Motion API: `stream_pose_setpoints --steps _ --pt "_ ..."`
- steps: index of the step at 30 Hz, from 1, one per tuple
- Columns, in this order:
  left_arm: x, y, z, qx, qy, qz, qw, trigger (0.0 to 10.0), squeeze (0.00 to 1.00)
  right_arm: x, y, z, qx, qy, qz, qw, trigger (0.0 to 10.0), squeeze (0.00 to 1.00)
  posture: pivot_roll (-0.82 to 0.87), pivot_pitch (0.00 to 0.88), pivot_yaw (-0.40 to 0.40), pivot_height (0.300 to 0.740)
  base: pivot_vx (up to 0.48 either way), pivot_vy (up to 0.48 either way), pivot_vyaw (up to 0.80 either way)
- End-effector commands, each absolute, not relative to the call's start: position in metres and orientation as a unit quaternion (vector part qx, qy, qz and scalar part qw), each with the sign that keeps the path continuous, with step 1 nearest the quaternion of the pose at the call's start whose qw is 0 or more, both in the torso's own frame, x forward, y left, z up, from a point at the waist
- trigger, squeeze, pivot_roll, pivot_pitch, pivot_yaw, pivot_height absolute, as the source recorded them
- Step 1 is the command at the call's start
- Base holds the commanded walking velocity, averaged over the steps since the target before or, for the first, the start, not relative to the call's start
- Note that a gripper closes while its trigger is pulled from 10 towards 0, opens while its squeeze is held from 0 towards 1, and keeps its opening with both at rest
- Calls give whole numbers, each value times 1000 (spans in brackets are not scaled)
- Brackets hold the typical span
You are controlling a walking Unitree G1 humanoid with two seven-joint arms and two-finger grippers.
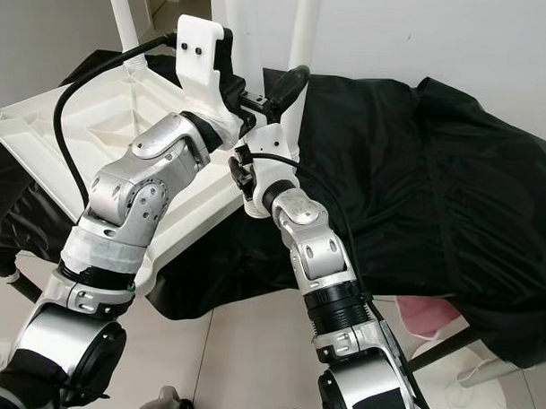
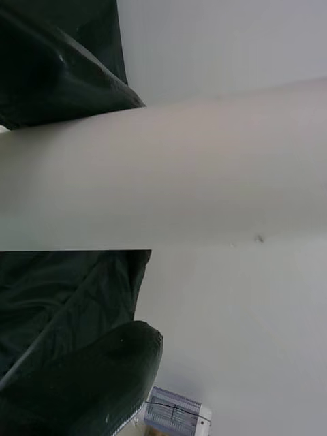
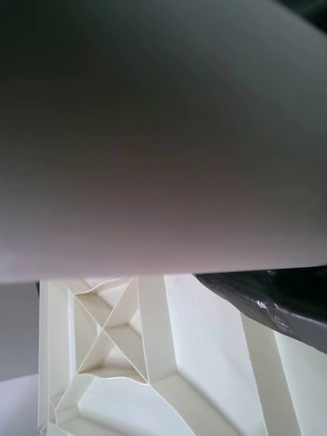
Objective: Building children table
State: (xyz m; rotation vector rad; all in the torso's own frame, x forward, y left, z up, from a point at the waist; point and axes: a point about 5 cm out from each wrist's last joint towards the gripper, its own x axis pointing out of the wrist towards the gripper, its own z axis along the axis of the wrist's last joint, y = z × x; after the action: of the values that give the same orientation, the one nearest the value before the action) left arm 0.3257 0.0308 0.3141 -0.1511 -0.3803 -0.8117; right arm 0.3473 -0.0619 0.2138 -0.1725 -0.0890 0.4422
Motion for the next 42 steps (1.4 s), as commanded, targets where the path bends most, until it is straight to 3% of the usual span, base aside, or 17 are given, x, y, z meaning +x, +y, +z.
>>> stream_pose_setpoints --steps 1,2,3,15,16,18,21,35,42 --pt "323 35 318 -49 -202 -412 887 10000 200 350 -69 215 -79 -43 200 976 10000 0 2 16 -22 740 0 0 0" --pt "323 35 318 -49 -202 -412 887 10000 200 350 -69 215 -79 -43 200 976 10000 0 2 16 -22 740 0 0 0" --pt "325 43 320 -41 -209 -400 892 10000 0 351 -72 215 -74 -44 193 977 10000 0 2 16 -22 740 0 0 0" --pt "337 92 319 -15 -216 -322 922 10000 0 358 -93 225 -46 -70 138 987 10000 0 6 29 -20 740 0 0 0" --pt "340 105 311 -5 -206 -303 930 10000 0 358 -99 228 -39 -77 127 988 10000 0 8 39 -22 740 0 0 0" --pt "340 105 311 -5 -206 -303 930 10000 0 358 -99 228 -39 -77 127 988 10000 0 8 39 -22 740 0 0 0" --pt "347 127 291 -9 -174 -266 948 10000 0 357 -106 237 -21 -113 111 987 10000 0 7 49 -20 740 0 0 0" --pt "347 148 250 41 -117 -214 969 10000 0 349 -114 252 13 -171 94 981 10000 0 -1 66 -13 740 0 0 0" --pt "344 189 220 60 -64 -153 984 10000 0 348 -122 250 11 -173 82 981 10000 0 -2 73 -15 740 0 0 0"
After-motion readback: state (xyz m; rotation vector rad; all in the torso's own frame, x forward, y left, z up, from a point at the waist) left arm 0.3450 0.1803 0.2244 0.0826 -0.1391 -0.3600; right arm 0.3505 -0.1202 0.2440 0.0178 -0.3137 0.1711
